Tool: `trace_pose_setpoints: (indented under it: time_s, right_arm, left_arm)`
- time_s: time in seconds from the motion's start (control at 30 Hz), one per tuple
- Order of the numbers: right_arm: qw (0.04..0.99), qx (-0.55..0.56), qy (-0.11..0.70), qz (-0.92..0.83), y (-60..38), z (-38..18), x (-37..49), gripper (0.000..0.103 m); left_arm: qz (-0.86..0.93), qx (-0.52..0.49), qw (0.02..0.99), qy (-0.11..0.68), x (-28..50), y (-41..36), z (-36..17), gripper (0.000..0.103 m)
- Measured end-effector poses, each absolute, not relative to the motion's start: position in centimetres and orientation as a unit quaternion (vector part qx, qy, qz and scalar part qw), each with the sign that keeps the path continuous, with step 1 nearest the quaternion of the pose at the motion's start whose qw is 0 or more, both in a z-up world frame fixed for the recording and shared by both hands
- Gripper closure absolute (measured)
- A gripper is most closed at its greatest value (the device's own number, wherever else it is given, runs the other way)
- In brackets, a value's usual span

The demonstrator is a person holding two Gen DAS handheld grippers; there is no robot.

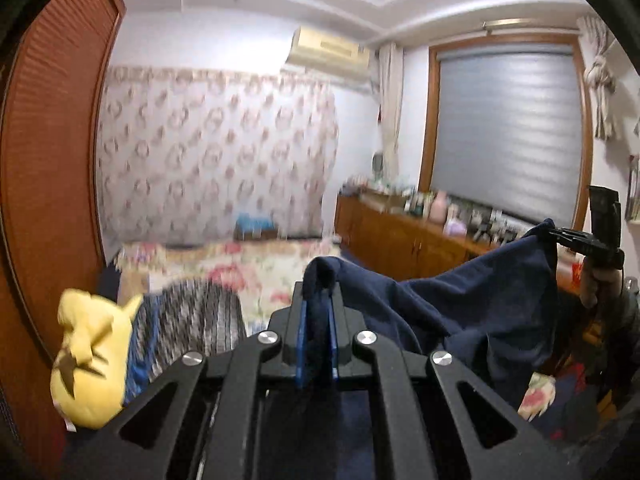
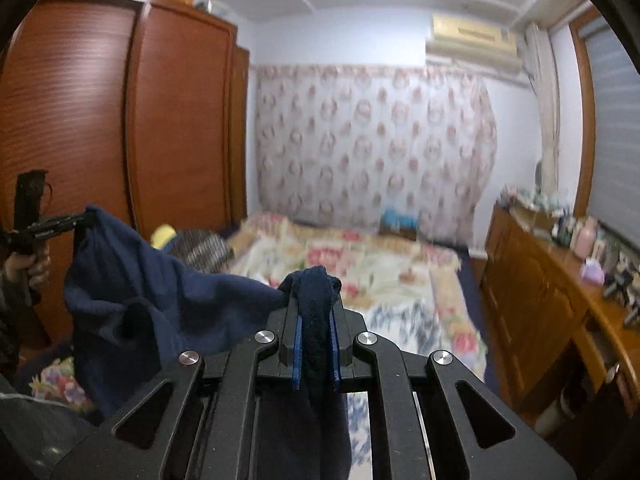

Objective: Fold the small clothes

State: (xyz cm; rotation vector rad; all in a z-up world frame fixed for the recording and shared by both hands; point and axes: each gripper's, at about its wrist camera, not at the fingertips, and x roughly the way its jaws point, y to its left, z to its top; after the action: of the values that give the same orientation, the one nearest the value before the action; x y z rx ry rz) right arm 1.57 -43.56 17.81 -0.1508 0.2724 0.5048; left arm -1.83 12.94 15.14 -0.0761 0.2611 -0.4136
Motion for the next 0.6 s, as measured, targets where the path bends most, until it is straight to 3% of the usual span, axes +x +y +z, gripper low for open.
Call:
trace_pose_setpoints:
  time_s: [0.33, 0.6]
  right_arm:
    - [0.971, -0.094, 0.056, 0.212, -44.6, 26.5, -1.5, 0.096]
    - [0.976, -0.105, 0.038, 0.188, -46.4, 27.6, -3.7, 0.096]
  left_arm:
    - [-0.2, -0.023, 0.979, 0.034, -4.7, 14.3, 23.1, 0.097]
    - [-0.205, -0.011, 0.979, 0.011, -5.8, 14.0, 24.1, 0.097]
